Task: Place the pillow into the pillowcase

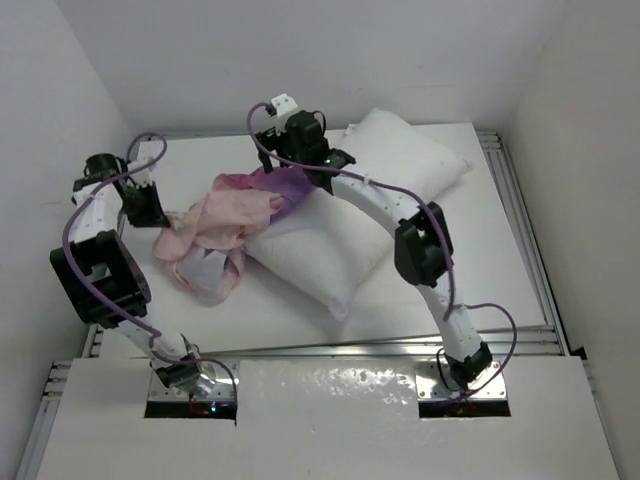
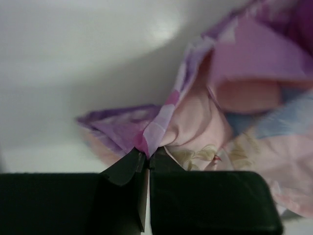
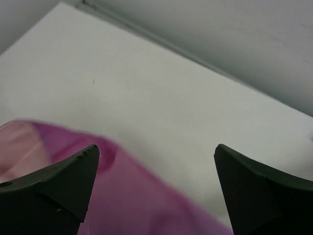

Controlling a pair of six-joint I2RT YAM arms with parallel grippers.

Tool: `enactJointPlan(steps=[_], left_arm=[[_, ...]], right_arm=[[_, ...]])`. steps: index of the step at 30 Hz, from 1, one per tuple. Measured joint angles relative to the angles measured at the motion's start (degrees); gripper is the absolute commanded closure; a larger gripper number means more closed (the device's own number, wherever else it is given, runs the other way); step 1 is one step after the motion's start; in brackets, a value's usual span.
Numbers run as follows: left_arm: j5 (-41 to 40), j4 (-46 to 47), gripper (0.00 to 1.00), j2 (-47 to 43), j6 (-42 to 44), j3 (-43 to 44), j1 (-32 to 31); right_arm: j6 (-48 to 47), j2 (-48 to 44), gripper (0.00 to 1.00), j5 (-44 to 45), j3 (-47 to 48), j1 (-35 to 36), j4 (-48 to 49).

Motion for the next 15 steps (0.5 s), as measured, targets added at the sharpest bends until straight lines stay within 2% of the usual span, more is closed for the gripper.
enactJointPlan(steps=[4,7,9,12,13,15], left_arm=[[3.2,0.7,1.0,1.4,-0.2,-8.5,-0.6],[2.8,3.6,1.0,0.9,-0.7,-12.4,-0.9],[1.8,5.7,1.0,0.1,-1.2,-14.0,-0.7],[-0.5,8.7,1.0,-1.3,-1.7,-14.9,0.8],[-1.8,9.6,1.0,-1.9,-1.6,-14.9,1.6],[-4.1,10.9,1.0,-3.0,-1.3,-14.9,2.9]], right_arm=[[-3.9,-15.1,0.01,-3.9,-10.0,-0.1,-9.6],[-7.6,-32.5,0.01,-6.4,-18.2,-0.1,-13.0],[-9.0,-43.3,0.01,-6.9,-22.9,-0.2,-12.5],[-11.2,-59.4,0.01,-5.8,-38.1,-0.2,-7.8],[-12.2,-63.6,0.01,-4.0,-43.1,-0.2,-7.8],[-13.0,-66.0,0.01,-1.0,-48.8,-0.2,-8.7]])
